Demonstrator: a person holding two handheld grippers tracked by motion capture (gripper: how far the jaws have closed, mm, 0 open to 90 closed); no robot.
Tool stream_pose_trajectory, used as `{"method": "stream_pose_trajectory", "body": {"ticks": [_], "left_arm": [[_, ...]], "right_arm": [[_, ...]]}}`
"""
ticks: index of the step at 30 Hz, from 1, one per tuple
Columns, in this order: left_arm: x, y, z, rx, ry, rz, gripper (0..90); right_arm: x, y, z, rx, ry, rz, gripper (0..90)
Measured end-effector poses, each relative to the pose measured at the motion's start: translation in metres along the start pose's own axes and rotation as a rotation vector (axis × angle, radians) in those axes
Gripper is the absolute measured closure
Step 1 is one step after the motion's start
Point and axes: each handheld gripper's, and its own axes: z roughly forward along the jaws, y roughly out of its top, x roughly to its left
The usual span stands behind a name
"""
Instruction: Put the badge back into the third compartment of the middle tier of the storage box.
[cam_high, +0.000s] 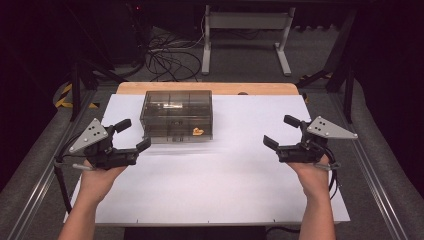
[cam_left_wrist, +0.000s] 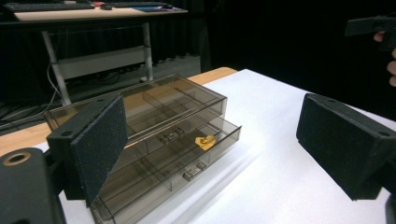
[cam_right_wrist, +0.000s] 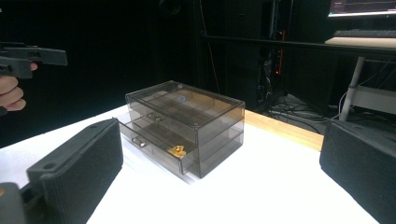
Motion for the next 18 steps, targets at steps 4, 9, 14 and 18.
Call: {"method": "stream_pose_trajectory", "body": {"ticks": [4,9,14,18], "left_arm": [[0.0,0.0,-0.004,-0.004,0.004,0.002,9.6],[0.001,-0.001,-0.01,-0.013,0.006,-0.001,9.5],[0.001,-0.003,-0.016,-0.019,0.012,-0.005,9.3],[0.002,-0.005,-0.022,-0.029,0.018,-0.011,9.2]], "right_arm": [[0.0,-0.001,0.0,0.004,-0.002,0.002,0.1],[0.0,-0.002,0.0,0.002,-0.002,-0.003,0.0],[-0.001,-0.003,0.001,0.012,-0.007,-0.011,0.0],[-0.003,-0.003,-0.001,0.006,-0.019,-0.012,0.0]]}}
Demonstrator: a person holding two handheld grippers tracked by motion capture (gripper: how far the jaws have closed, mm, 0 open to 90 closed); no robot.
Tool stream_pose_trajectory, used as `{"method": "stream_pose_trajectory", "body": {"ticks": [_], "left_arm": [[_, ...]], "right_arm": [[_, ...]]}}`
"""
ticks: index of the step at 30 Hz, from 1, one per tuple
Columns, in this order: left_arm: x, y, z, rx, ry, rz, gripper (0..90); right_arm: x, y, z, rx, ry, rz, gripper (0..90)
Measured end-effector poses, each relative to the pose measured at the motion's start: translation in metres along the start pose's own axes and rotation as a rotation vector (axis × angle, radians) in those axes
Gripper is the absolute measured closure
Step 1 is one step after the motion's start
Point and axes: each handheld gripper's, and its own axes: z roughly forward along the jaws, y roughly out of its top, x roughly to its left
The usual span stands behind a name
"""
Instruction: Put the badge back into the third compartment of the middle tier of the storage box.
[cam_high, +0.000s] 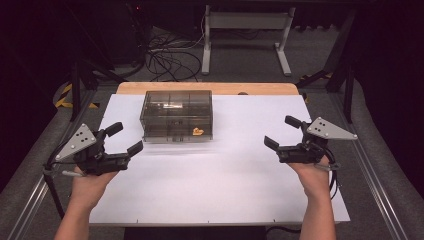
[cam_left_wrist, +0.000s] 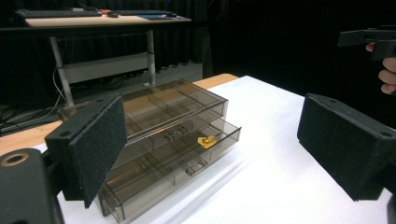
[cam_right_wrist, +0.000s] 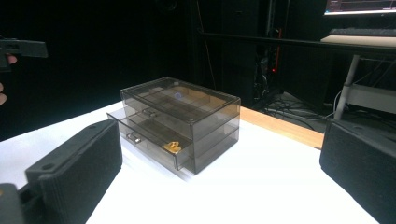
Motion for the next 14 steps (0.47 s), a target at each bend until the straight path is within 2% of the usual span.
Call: {"method": "stream_pose_trajectory", "body": {"ticks": [8,14], "left_arm": [[0.0013,-0.0022,-0.0034,0.001,0.003,-0.004,9.2],[0.0032,-0.0026,-0.0032,0.007,-0.002,0.003,9.2]], "right_arm": [[-0.0018,-0.001,-0.002,-0.011,0.0,0.002,0.0],[-0.0011,-0.0026,0.0012,0.001,0.008,-0.001,0.0]]}}
